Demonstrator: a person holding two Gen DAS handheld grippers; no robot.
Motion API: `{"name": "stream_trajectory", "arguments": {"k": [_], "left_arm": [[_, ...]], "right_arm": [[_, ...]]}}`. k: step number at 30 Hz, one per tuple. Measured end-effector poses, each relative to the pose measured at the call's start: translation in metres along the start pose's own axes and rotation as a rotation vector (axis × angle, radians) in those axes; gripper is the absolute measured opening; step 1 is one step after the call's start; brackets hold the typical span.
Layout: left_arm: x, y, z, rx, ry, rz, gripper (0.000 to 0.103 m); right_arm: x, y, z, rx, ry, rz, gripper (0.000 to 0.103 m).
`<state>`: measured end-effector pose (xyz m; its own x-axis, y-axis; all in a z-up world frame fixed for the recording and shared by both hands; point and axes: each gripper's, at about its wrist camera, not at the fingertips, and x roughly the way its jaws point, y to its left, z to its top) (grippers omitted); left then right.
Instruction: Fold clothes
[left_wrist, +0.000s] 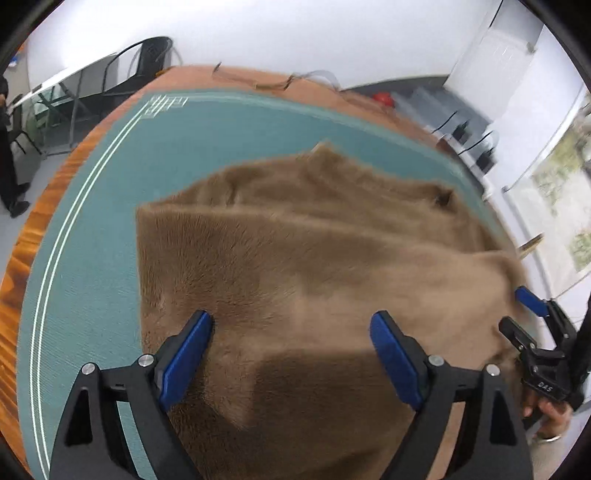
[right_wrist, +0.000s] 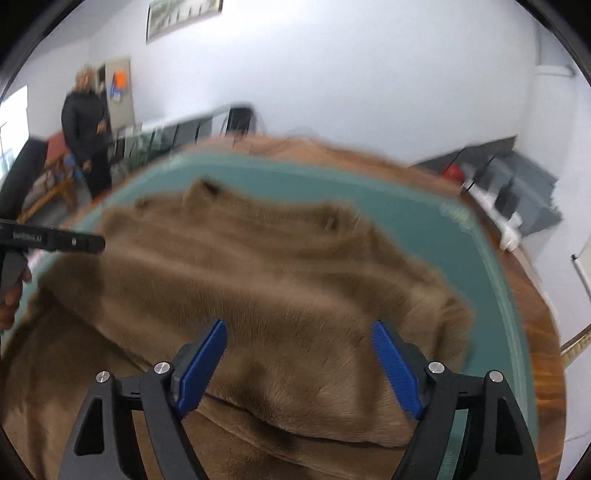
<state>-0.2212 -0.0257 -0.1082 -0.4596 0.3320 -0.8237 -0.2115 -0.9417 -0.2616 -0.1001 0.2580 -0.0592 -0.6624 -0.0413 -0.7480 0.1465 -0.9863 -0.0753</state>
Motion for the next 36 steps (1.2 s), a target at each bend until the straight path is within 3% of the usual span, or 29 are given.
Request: {"name": "stream_trajectory", "arguments": {"k": [2, 5, 9, 14, 19, 26, 29, 31, 33, 36], "left_arm": [[0.004, 0.001, -0.002, 0.008, 0.001, 0.013, 0.093], [0.01, 0.003, -0.004, 0.021, 0.003, 0.034, 0.093], [-0.001, 0.003, -0.006, 0.009, -0.021, 0.019, 0.093], [-0.008, 0.0, -0.007, 0.015, -0.049, 0.015, 0.097], [0.019, 0.014, -0.008, -0.005, -0.022, 0.055, 0.1], [-0.001, 0.013, 0.01, -0.027, -0.032, 0.018, 0.1], [0.011, 0.018, 0.026, -0.057, -0.01, 0.054, 0.1], [0.031, 0.022, 0.033, -0.084, 0.049, 0.081, 0.1], [0.037, 0.021, 0.03, -0.054, 0.039, 0.102, 0.102], [0.036, 0.014, 0.026, -0.003, 0.027, 0.125, 0.102]], "right_arm": [[0.023, -0.004, -0.01, 0.001, 0.073, 0.022, 0.083], [0.025, -0.011, -0.013, 0.019, 0.053, 0.057, 0.085], [0.021, -0.009, -0.008, 0.037, 0.054, 0.033, 0.085], [-0.009, -0.014, -0.004, 0.079, -0.039, 0.021, 0.085], [0.016, -0.018, -0.012, 0.055, 0.061, -0.031, 0.087], [0.005, -0.022, -0.004, 0.08, 0.011, -0.007, 0.088], [0.002, -0.02, 0.009, 0.07, -0.009, -0.002, 0.088], [0.014, -0.021, 0.01, 0.065, 0.025, -0.003, 0.088], [0.033, -0.022, 0.005, 0.059, 0.082, -0.005, 0.091], [0.034, -0.02, -0.003, 0.028, 0.048, -0.004, 0.094]]}}
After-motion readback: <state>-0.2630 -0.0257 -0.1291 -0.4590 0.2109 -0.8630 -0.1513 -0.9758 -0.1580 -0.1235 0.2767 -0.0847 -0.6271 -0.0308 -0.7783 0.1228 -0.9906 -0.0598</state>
